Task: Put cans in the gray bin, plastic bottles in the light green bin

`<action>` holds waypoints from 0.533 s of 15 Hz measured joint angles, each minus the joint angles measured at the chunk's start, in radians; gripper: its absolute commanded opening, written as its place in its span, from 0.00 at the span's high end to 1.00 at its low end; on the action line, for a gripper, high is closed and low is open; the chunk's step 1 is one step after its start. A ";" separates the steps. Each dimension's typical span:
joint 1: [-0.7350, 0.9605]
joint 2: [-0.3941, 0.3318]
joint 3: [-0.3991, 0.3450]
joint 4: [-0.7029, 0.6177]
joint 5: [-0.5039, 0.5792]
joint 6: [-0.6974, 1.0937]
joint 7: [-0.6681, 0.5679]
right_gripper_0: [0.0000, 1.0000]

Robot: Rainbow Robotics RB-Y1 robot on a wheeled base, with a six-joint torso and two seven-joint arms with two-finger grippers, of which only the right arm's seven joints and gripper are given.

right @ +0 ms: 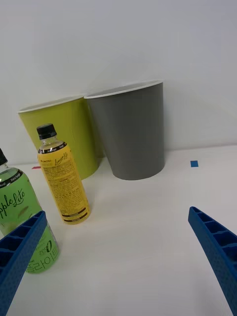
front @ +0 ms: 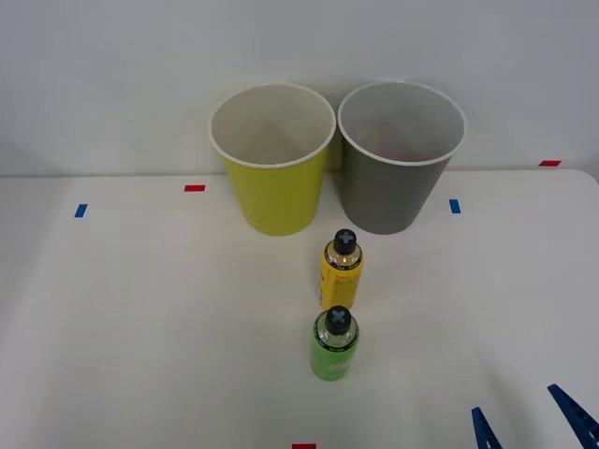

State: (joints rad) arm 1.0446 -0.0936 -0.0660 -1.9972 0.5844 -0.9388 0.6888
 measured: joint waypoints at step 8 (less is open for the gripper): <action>0.000 0.000 0.000 0.000 0.000 0.000 0.000 0.00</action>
State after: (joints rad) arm 1.0446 -0.0936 -0.0660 -1.9972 0.5844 -0.9388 0.6888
